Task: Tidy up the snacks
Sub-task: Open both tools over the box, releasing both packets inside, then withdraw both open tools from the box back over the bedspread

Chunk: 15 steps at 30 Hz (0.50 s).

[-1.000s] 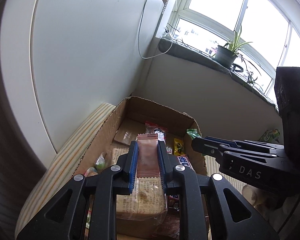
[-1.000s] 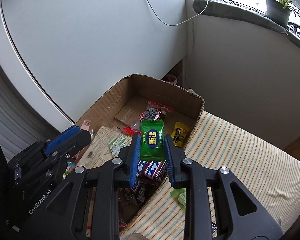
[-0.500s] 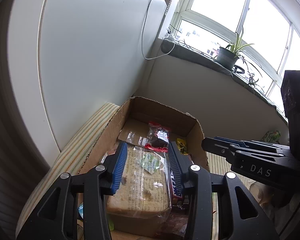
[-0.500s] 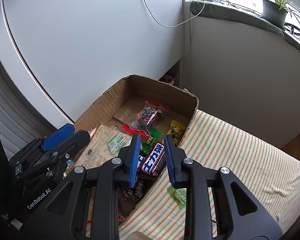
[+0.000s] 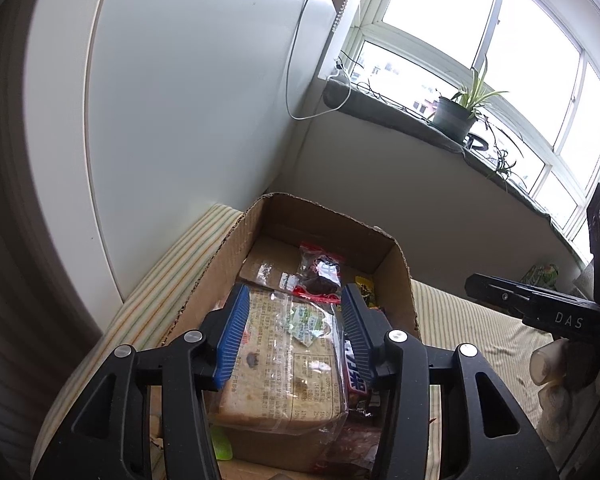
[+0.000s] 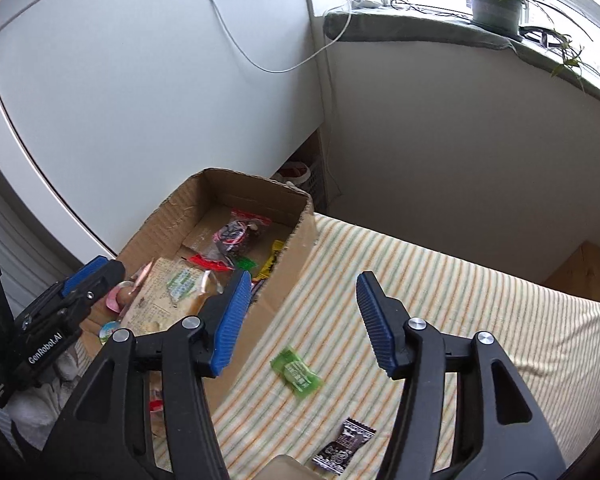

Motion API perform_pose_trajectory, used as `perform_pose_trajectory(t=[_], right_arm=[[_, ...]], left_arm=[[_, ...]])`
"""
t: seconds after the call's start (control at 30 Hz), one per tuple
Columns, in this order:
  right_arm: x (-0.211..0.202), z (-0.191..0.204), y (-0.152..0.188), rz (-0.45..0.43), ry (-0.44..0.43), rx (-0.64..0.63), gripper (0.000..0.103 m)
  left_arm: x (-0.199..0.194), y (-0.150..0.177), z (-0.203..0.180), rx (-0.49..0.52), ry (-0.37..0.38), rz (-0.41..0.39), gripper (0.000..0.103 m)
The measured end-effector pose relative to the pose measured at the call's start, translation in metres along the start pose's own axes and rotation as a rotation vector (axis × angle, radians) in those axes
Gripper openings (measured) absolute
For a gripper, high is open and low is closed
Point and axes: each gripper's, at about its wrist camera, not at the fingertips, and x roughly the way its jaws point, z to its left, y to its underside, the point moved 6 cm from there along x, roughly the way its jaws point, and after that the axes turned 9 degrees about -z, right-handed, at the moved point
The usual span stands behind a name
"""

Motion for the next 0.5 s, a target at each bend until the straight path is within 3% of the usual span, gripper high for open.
perform_pose_trajectory(t=[0.23, 0.37, 0.5], right_arm=[[0.013, -0.026, 0.024, 0.079, -0.010, 0.049, 0.055], [0.033, -0.020, 0.044, 0.164, -0.067, 0.056, 0.029], [0.052, -0.010, 0.059, 0.220, -0.075, 0.028, 0.026]], left_arm=[[-0.001, 0.000, -0.004, 0.004, 0.006, -0.007, 0.046], [0.000, 0.001, -0.007, 0.012, 0.010, -0.007, 0.046], [0.001, 0.001, -0.005, 0.008, 0.008, -0.005, 0.046]])
